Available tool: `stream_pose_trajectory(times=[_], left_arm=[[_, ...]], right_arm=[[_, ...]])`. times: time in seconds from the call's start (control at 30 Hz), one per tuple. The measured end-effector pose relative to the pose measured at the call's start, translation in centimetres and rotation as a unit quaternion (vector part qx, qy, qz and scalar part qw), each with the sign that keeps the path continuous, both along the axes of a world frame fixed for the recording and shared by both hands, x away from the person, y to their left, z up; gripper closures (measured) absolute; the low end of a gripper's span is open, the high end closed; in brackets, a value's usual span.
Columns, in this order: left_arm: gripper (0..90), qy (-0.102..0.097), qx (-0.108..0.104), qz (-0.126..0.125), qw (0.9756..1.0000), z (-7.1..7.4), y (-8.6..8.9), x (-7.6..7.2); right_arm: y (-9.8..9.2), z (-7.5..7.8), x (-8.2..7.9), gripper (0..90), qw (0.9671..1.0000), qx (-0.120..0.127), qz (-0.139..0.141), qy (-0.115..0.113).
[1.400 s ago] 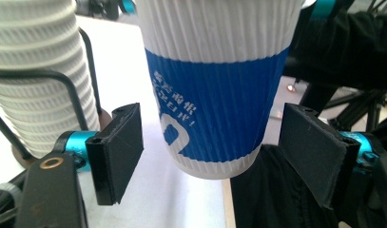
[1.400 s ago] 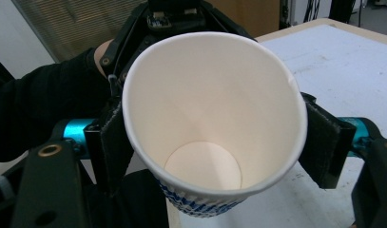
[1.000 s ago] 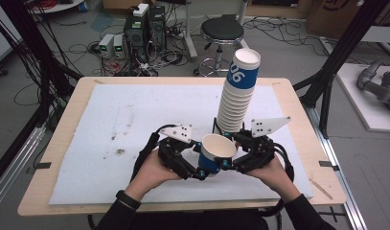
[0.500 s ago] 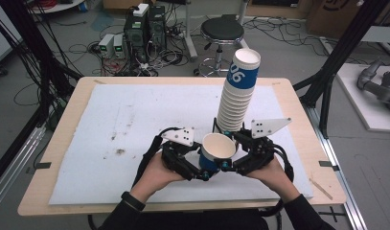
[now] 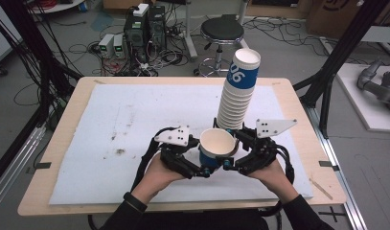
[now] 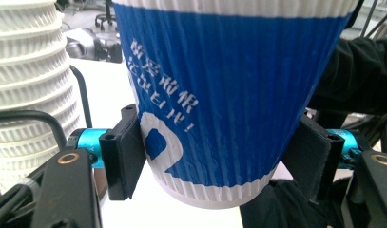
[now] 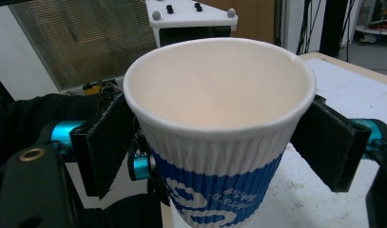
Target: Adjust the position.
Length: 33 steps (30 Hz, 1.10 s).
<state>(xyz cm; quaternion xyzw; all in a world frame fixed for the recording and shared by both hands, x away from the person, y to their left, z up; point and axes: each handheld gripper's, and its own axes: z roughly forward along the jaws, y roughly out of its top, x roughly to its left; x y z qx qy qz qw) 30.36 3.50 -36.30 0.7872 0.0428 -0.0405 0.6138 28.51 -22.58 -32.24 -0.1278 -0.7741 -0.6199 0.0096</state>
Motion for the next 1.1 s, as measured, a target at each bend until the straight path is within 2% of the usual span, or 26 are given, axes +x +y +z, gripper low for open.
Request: stream_pose_trajectory(times=[0.13,0.3,0.43,0.57,0.7,0.83,0.9,1.03,1.1], left_arm=[[29.8,0.002,-0.011,0.0,0.9999,0.01,0.14,0.04],[29.8,-0.003,-0.007,-0.001,1.0,-0.09,-0.04,-0.04],[29.7,-0.002,-0.005,-0.002,1.0,-0.16,-0.23,-0.07],[29.7,-0.005,-0.001,-0.002,1.0,-0.15,-0.32,-0.14],[28.1,0.007,0.003,-0.003,1.0,-0.04,-0.37,-0.22],[19.2,0.017,-0.004,0.0,0.9998,0.32,-0.59,-0.32],[19.1,0.016,-0.006,0.001,0.9998,0.53,-0.63,-0.38],[19.1,0.035,-0.021,0.002,0.9991,0.66,-0.6,-0.27],[19.1,0.037,-0.023,0.002,0.999,0.72,-0.52,-0.19]], right_arm=[[0.12,-0.12,0.06,17.3,1.0,-0.001,0.001,0.004],[0.07,-0.08,0.13,17.3,0.9999,0.012,-0.002,0.007],[0.21,-0.13,0.13,18.7,0.9999,0.009,0.001,0.008],[0.26,-0.2,0.06,20.3,1.0,0.007,0.002,-0.003],[0.28,-0.26,0.1,21.3,0.9999,0.009,0.005,-0.005],[0.41,-0.4,0.07,21.5,1.0,0.003,0.004,-0.004],[0.5,-0.51,0.07,21.5,1.0,0.002,0.004,-0.004],[0.75,-0.56,-0.14,22.3,0.9999,0.004,0.005,-0.01],[0.84,-0.59,-0.23,22.3,0.9999,0.001,0.007,-0.01]])
